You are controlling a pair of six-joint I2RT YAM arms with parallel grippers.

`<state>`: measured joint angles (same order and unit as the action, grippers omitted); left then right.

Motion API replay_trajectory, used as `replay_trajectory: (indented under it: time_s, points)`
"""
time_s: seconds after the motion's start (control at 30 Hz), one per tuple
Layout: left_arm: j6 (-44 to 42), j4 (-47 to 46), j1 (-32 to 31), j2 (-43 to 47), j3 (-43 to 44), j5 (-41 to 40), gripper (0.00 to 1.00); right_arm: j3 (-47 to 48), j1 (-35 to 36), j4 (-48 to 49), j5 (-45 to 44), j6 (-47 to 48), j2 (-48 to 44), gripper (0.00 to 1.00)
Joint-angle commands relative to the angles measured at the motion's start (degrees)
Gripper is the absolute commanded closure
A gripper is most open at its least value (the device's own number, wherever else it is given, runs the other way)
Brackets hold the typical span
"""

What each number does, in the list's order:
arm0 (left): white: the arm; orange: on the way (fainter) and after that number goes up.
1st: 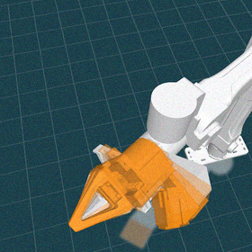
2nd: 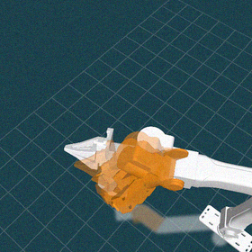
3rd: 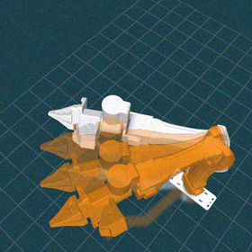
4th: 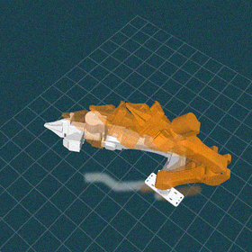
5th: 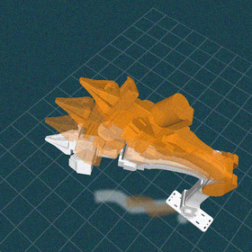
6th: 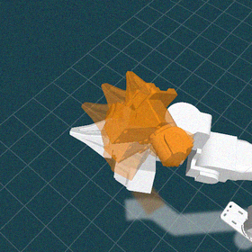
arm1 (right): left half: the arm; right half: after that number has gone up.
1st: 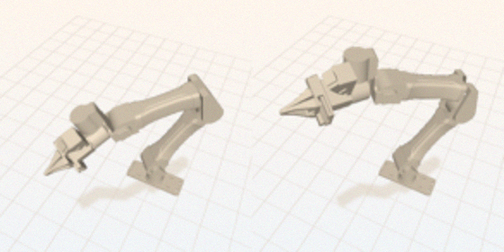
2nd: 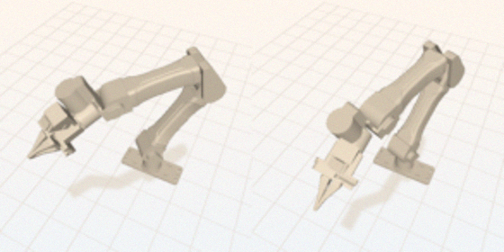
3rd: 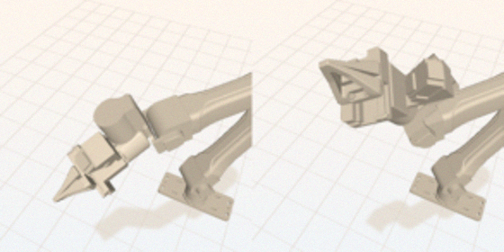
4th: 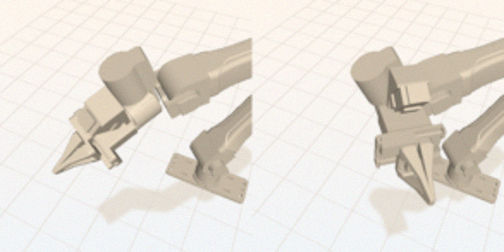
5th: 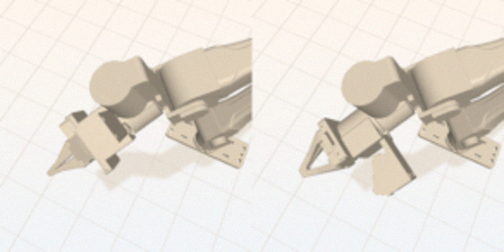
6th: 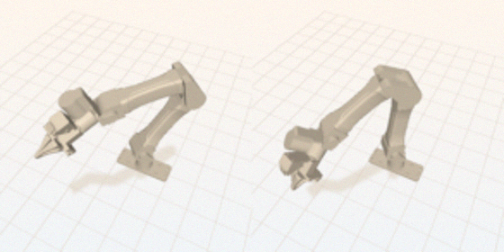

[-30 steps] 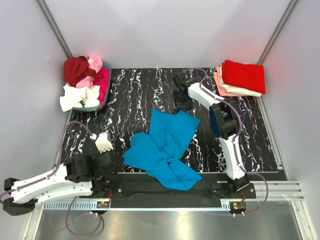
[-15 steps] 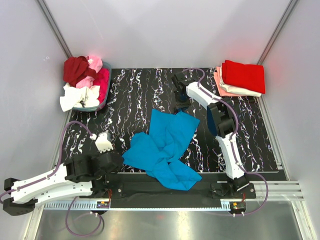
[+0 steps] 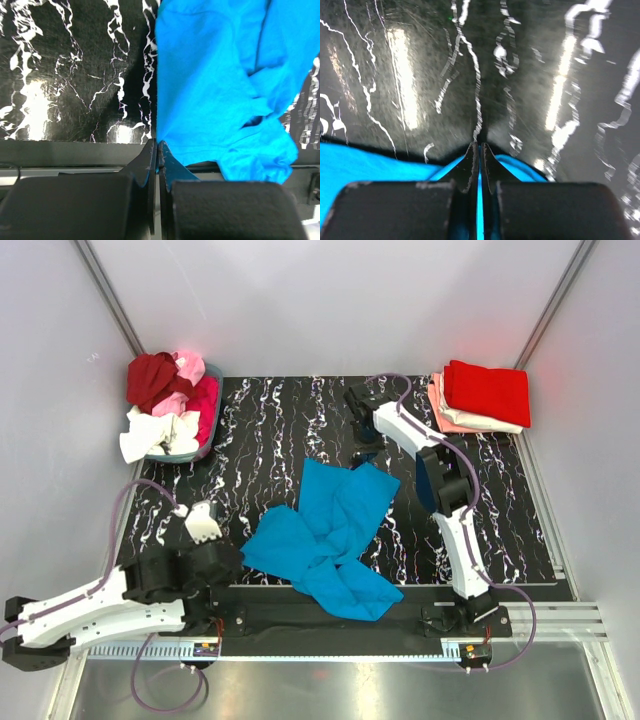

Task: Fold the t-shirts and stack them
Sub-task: Flatten the tshirt out

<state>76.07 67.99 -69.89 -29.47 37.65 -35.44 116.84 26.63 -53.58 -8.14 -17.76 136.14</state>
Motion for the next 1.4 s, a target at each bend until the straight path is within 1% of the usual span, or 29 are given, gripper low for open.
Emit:
replay_trajectory:
  time_s: [0.0, 0.13, 0.37, 0.4, 0.43, 0.47, 0.5, 0.53, 0.57, 0.6, 0.63, 0.67, 0.73, 0.77, 0.8, 0.83, 0.87, 0.9, 0.93, 0.97, 1.0, 1.03, 1.07, 1.1, 1.17, 1.23, 1.3, 1.33, 1.37]
  points:
    - [-0.83, 3.20, 0.10, -0.32, 8.81, -5.33, 1.00, 4.62, 0.17, -4.07, -5.04, 1.32, -8.95, 1.00]
    - [-2.68, 7.15, 0.02, -0.76, 16.83, -8.23, 1.00, 4.11, -0.96, -5.57, -4.17, 0.97, -16.32, 1.00]
    - [-8.65, 11.28, 0.10, -2.60, 32.64, -13.68, 1.00, -0.90, -1.76, -5.83, -5.22, -1.05, -36.09, 1.00]
    - [-10.58, 11.73, 0.10, -3.04, 36.75, -14.91, 1.00, -1.78, -1.85, -5.92, -5.48, -1.05, -38.12, 1.00]
    - [-11.99, 11.73, 0.02, -4.18, 38.88, -15.36, 1.00, -2.05, -1.93, -6.70, -5.74, -1.48, -41.79, 1.00]
    - [-15.22, 11.64, 0.10, -4.71, 43.17, -16.14, 1.00, -2.31, -2.02, -6.97, -6.09, -1.49, -43.83, 1.00]
    - [-17.08, 11.21, 0.10, -5.24, 45.30, -16.41, 1.00, -2.58, -1.94, -7.32, -6.79, -1.66, -45.68, 1.00]
    - [-19.36, 9.38, 0.10, -5.68, 47.50, -16.59, 1.00, -2.93, -2.02, -7.50, -7.58, -2.19, -49.96, 1.00]
    - [-24.00, 8.40, 0.10, -6.38, 51.69, -16.76, 1.00, -3.80, -2.02, -6.72, -8.29, -2.37, -52.70, 1.00]
    - [-25.96, 7.43, 0.10, -6.65, 53.82, -16.85, 1.00, -6.51, -2.02, -5.58, -9.16, -2.72, -55.60, 1.00]
    - [-27.98, 5.25, 0.02, -6.82, 55.85, -16.77, 1.00, -7.93, -1.94, -2.61, -9.43, -2.63, -61.63, 1.00]
    - [-32.43, 3.83, 0.01, -6.91, 59.52, -16.50, 1.00, -9.16, -2.02, -1.27, -9.52, -2.46, -64.65, 1.00]
    - [-36.76, -0.89, 0.10, -6.91, 62.71, -15.45, 1.00, -11.27, -2.02, 1.53, -9.70, -1.76, -72.10, 1.00]
    - [-42.09, -3.10, 0.10, -6.91, 65.25, -13.45, 1.00, -12.06, -2.02, 2.33, -9.44, -1.40, -74.07, 1.00]
    - [-44.76, -7.73, 0.10, -6.74, 66.32, -11.95, 1.00, -12.16, -1.94, 2.86, -9.52, -0.79, -77.74, 1.00]
    - [-50.61, -10.65, 0.02, -6.56, 67.02, -9.67, 1.00, -12.33, -2.02, 4.52, -9.35, 0.00, -79.43, 1.00]
    - [-53.28, -13.55, 0.10, -6.30, 67.90, -3.90, 1.00, -12.51, -1.94, 5.24, -8.74, 0.53, -81.01, 1.00]
    - [-55.40, -18.63, 0.10, -5.78, 68.26, -1.15, 1.00, -12.95, -1.94, 6.37, -8.47, 1.58, -84.51, 1.00]
    - [-58.73, -20.68, 0.02, -5.60, 68.78, 1.75, 1.00, -13.47, -2.02, 9.87, -7.95, 2.37, -86.46, 1.00]
    - [-60.06, -22.44, 0.01, -5.59, 70.01, 7.00, 1.00, -14.96, -2.02, 11.90, -5.68, 3.33, -88.48, 1.00]
    - [-61.30, -25.16, 0.10, -5.77, 70.63, 9.49, 1.00, -15.58, -1.94, 14.10, -4.70, 4.74, -92.33, 1.00]
    - [-63.66, -26.23, 0.10, -6.03, 72.02, 11.78, 1.00, -15.93, -1.94, 17.60, -3.82, 5.45, -93.85, 1.00]
    - [-65.07, -27.19, 0.10, -6.29, 72.65, 16.50, 1.00, -16.20, -2.02, 19.03, -1.64, 6.15, -95.25, 1.00]
    - [-66.57, -29.12, 0.19, -6.65, 73.00, 18.98, 1.00, -16.11, -2.02, 20.26, -0.83, 7.29, -97.35, 1.00]
    - [-69.72, -31.32, 0.54, -6.82, 73.01, 24.07, 1.00, -15.24, -2.02, 22.46, -0.30, 8.00, -98.51, 1.00]
    - [-72.28, -33.70, 0.80, -7.87, 73.79, 25.16, 1.00, -13.84, -2.02, 22.47, -1.08, 9.05, -98.26, 1.00]
    - [-74.04, -33.45, 1.16, -11.02, 75.63, 20.79, 1.00, -11.11, -1.94, 21.86, -3.36, 10.80, -95.46, 1.00]
    - [-75.70, -33.10, 1.07, -12.61, 77.99, 18.50, 1.00, -10.06, -2.02, 20.20, -5.20, 11.34, -93.96, 1.00]
    - [-76.94, -32.66, 1.16, -14.45, 79.15, 12.56, 1.00, -7.00, -2.02, 19.05, -10.00, 11.86, -91.86, 1.00]
